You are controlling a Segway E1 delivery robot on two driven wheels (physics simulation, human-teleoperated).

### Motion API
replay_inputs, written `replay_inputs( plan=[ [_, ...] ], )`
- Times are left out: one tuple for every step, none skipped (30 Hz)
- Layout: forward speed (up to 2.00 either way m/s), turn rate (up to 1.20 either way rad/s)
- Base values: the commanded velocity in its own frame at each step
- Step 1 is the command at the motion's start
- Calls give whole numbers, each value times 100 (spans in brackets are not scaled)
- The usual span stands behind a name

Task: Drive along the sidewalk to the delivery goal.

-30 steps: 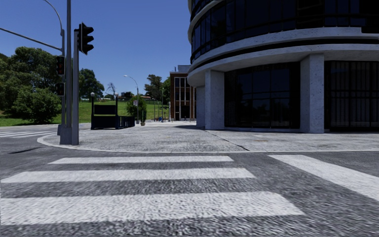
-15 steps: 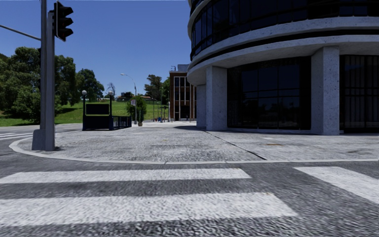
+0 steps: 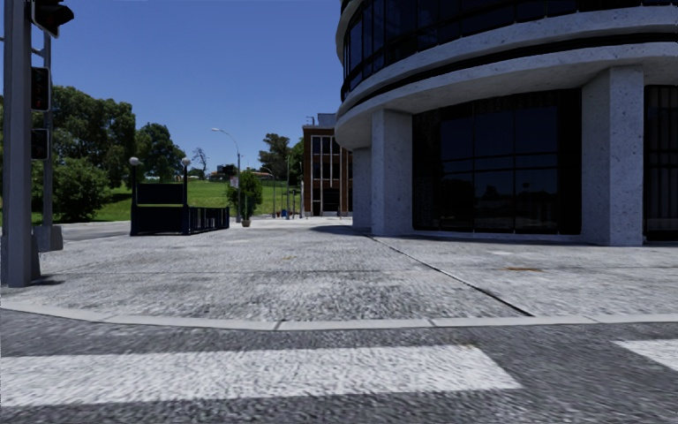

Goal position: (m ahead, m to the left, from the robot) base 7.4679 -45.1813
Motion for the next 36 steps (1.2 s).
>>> replay_inputs(
  plan=[
    [200,0],
    [200,0],
    [200,0],
    [200,0],
    [200,0],
    [200,0],
    [200,0],
    [200,0],
    [200,-1],
    [200,-14],
    [200,-14],
    [200,-20],
    [200,-24],
    [200,-34],
    [200,-34],
    [200,-47],
    [200,-53],
    [189,-55],
    [181,-56],
    [181,-56],
    [178,-56],
    [177,-56],
    [177,-56],
    [177,-56],
    [177,-56],
    [171,-56],
    [166,-58],
    [161,-59],
    [161,-59],
    [156,-60],
    [149,-60],
    [143,-60],
    [142,-60],
    [142,-60],
    [141,-60],
    [141,-60]
  ],
)
